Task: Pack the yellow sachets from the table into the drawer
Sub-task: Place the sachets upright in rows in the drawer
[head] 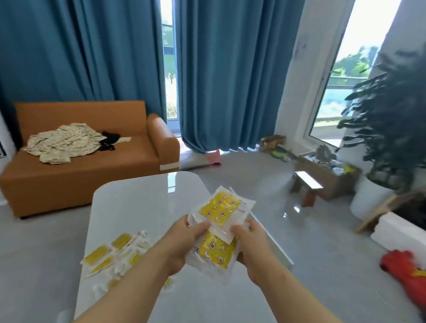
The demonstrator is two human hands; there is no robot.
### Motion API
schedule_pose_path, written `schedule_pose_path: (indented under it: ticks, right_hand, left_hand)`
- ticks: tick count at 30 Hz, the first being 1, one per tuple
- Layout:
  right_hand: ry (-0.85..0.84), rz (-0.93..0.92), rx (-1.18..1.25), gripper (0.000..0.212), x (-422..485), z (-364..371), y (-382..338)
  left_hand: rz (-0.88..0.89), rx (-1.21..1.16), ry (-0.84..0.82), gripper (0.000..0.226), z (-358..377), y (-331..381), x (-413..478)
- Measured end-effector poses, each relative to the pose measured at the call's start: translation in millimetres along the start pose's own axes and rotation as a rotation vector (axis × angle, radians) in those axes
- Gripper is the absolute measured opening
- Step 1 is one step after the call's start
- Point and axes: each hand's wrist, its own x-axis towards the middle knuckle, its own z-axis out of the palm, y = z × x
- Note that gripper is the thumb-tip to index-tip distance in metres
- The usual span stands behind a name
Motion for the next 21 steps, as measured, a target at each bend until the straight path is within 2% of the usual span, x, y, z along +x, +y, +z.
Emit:
schedule_pose_path:
  ticks: [3, 5, 11, 15, 18, 21]
  right_hand:
    - [0.093, -0.043, -0.013, 0.018, 33, -42, -29]
    - [0.108, -0.065, 0.004, 0.015, 48, -66, -40]
    - [0.175, -0.132, 0.029, 0.016, 86, -149, -54]
    - [0.241, -0.164, 0.052, 0.016, 102, -256, -67]
    - [0.219, -0.132, 0.043, 0.013, 113, -342, -79]
    - [0.189, -0.122, 0.018, 0.007, 130, -409, -94]
  left_hand:
    - [-0.033, 0.036, -0.166, 0.029, 42, 24, 32]
    - [-0.026, 0.087, -0.185, 0.031, 64, 32, 49]
    - [0.038, 0.136, -0.101, 0.031, 154, 30, 87]
    - [0.068, 0.088, -0.002, 0.029, 256, 4, 118]
    - [0.007, -0.018, 0.049, 0.034, 345, -16, 137]
    - [0.009, -0.098, 0.086, 0.027, 422, -23, 150]
